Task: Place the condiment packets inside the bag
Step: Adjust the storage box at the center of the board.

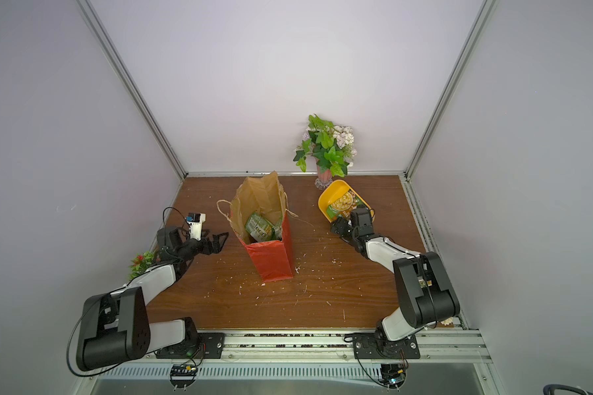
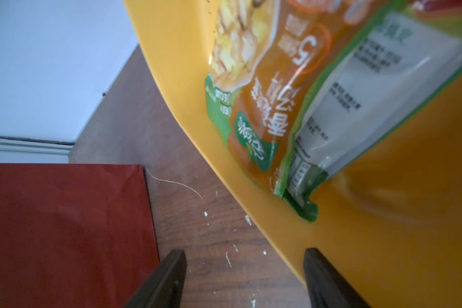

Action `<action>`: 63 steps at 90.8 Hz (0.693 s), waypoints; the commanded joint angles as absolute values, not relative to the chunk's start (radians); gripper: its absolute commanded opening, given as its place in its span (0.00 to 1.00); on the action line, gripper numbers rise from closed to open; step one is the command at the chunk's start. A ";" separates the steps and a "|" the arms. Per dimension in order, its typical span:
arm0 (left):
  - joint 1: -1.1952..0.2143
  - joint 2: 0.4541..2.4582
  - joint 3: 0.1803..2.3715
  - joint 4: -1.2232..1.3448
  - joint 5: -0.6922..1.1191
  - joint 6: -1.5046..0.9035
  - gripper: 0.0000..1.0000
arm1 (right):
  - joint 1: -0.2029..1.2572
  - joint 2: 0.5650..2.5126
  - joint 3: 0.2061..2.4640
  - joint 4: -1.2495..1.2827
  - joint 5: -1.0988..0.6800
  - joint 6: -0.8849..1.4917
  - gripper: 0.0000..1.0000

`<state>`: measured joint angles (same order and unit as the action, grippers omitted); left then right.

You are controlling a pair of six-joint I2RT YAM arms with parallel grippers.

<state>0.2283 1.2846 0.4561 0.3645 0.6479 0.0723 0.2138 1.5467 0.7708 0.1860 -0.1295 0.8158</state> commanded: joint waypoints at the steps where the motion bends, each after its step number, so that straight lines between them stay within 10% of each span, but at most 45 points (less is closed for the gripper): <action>1: 0.241 1.268 0.446 0.371 0.667 0.083 0.99 | 0.199 1.538 0.820 0.179 -0.096 0.837 0.73; 63: 0.241 1.271 0.446 0.375 0.666 0.089 0.99 | 0.100 1.678 0.964 0.120 -0.038 0.862 0.78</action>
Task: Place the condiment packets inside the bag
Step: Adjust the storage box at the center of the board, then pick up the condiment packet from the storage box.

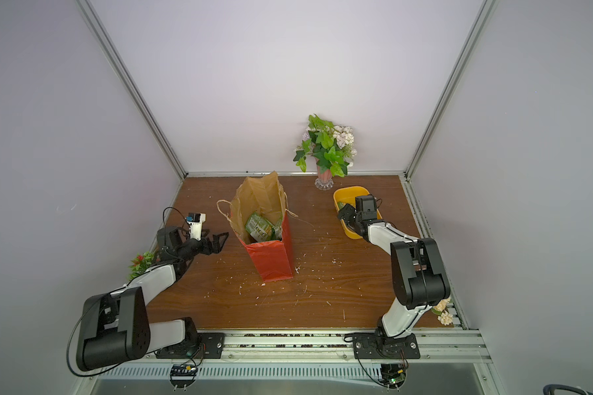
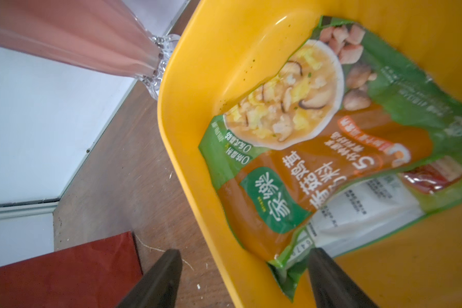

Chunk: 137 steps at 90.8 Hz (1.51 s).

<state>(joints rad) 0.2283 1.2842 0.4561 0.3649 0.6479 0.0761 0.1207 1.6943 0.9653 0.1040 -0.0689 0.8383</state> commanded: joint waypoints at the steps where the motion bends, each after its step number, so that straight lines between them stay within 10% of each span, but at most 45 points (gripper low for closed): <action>1: 0.241 1.270 0.446 0.376 0.665 0.090 0.99 | 0.100 1.680 0.964 0.122 -0.037 0.862 0.77; 53: 0.241 1.275 0.445 0.377 0.658 0.092 0.99 | 0.072 1.886 1.119 0.145 0.016 0.898 0.66; 97: 0.241 1.276 0.446 0.375 0.660 0.091 0.99 | 0.065 1.858 1.071 0.261 0.055 0.915 0.01; 137: 0.241 1.273 0.446 0.374 0.661 0.092 0.99 | 0.064 1.506 0.940 0.284 0.056 0.850 0.00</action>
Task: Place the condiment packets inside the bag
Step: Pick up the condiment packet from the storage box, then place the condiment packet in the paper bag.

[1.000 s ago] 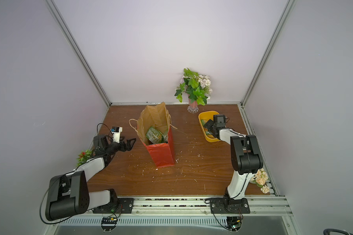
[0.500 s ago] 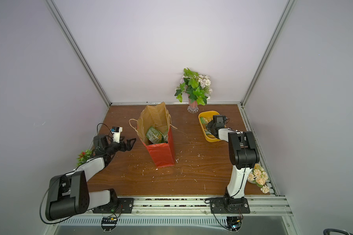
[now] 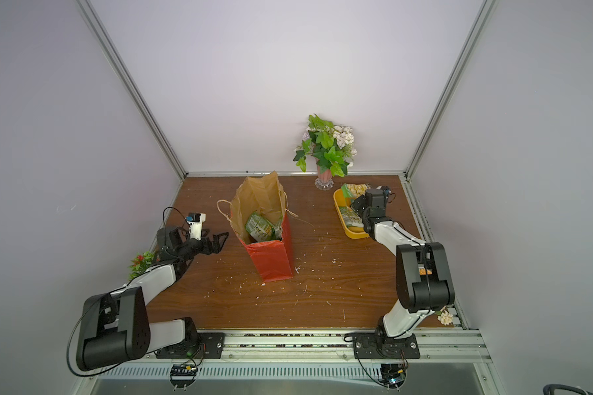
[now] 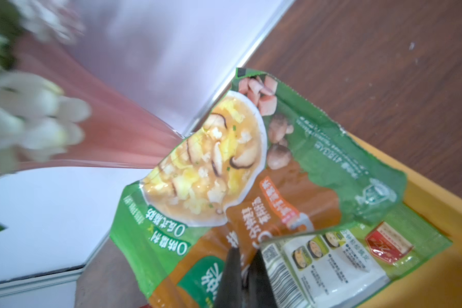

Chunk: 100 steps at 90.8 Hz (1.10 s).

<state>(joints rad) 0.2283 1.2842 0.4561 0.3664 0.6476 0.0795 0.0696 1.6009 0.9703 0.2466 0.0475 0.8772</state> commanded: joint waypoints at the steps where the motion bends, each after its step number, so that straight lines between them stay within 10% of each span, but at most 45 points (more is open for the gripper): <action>1: 0.241 1.273 0.446 0.374 0.661 0.091 0.99 | 0.063 1.498 0.936 0.282 0.052 0.851 0.00; 61: 0.241 1.267 0.444 0.374 0.662 0.088 0.99 | 0.473 0.992 0.938 0.021 0.095 0.695 0.00; 100: 0.240 1.265 0.442 0.377 0.660 0.088 0.99 | 0.860 1.394 1.451 -0.198 0.249 0.456 0.00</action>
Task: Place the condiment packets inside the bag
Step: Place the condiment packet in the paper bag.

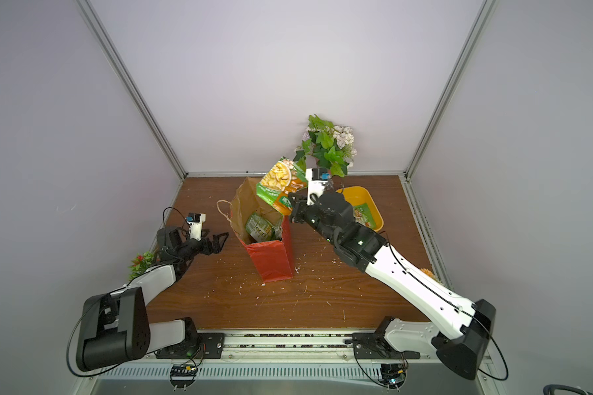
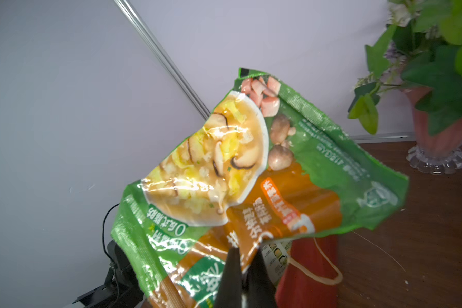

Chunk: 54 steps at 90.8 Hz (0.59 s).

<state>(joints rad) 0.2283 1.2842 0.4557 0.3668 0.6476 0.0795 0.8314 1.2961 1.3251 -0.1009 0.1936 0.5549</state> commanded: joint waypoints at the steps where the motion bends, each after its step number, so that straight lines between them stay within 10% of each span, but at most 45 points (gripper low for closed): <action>1: 0.240 1.265 0.442 0.377 0.660 0.087 0.99 | 0.862 1.406 1.463 -0.204 0.249 0.452 0.00; 16: 0.241 1.264 0.443 0.377 0.660 0.088 0.99 | 0.867 1.536 1.603 -0.301 0.250 0.422 0.04; 31: 0.240 1.266 0.443 0.377 0.660 0.088 0.99 | 0.867 1.539 1.643 -0.326 0.305 0.398 0.48; 54: 0.241 1.264 0.442 0.376 0.662 0.088 0.99 | 0.724 1.399 1.556 -0.334 0.359 0.417 0.67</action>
<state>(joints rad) 0.2283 1.2839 0.4553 0.3664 0.6476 0.0795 0.8257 1.5040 1.5845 -0.3382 0.3035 0.4080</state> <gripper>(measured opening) 0.990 0.642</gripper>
